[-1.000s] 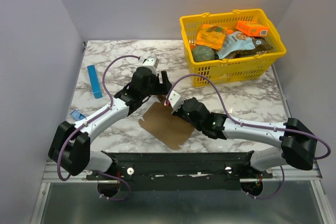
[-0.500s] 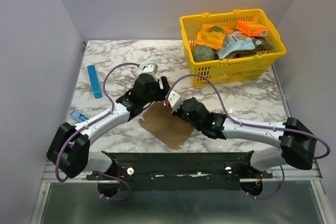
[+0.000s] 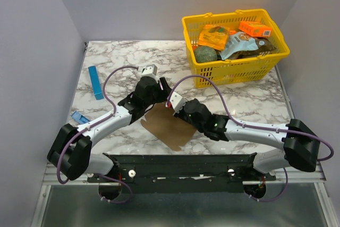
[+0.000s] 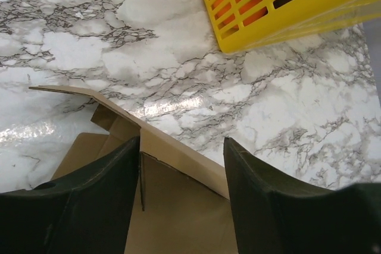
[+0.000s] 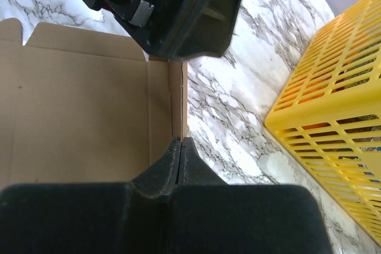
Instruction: Fold the paper box
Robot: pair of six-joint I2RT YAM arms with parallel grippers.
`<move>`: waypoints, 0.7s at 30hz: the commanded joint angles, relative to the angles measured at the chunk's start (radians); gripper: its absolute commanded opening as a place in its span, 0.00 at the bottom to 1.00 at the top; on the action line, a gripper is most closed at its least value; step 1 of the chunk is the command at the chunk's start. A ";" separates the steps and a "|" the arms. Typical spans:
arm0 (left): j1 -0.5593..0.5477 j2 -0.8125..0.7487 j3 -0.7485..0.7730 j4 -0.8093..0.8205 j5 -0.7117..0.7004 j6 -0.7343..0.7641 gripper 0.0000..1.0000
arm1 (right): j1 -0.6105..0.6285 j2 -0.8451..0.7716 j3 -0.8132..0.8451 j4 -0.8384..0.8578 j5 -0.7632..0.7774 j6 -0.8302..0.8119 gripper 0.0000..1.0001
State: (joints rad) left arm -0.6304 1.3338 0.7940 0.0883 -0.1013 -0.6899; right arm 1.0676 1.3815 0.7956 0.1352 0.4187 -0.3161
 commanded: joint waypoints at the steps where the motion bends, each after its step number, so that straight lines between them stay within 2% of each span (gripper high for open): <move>1: 0.003 -0.028 -0.022 0.027 0.025 -0.022 0.79 | 0.000 0.053 -0.029 -0.129 -0.020 0.012 0.01; 2: 0.017 -0.060 -0.032 0.025 0.028 -0.020 0.90 | 0.000 0.048 -0.030 -0.129 -0.023 0.011 0.01; 5: 0.078 -0.145 -0.071 0.033 0.032 0.021 0.99 | 0.000 0.041 -0.033 -0.129 -0.032 0.002 0.01; 10: 0.161 -0.249 -0.125 0.047 0.032 0.105 0.99 | -0.006 0.036 -0.027 -0.132 -0.087 -0.021 0.01; 13: 0.250 -0.263 -0.179 0.108 0.063 0.125 0.99 | -0.014 0.030 -0.022 -0.164 -0.130 -0.028 0.01; 14: 0.306 -0.246 -0.193 0.128 0.074 0.124 0.99 | -0.018 0.027 -0.021 -0.166 -0.144 -0.031 0.01; 16: 0.353 -0.219 -0.222 0.189 0.100 0.133 0.99 | -0.032 0.013 -0.021 -0.174 -0.181 -0.034 0.01; 21: 0.411 -0.076 -0.243 0.349 0.218 0.191 0.99 | -0.075 -0.015 -0.006 -0.200 -0.280 -0.054 0.01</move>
State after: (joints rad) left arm -0.2440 1.1698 0.5659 0.2813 -0.0051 -0.5686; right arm 1.0313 1.3621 0.7956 0.1024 0.2569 -0.3527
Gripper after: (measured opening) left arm 0.985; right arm 0.014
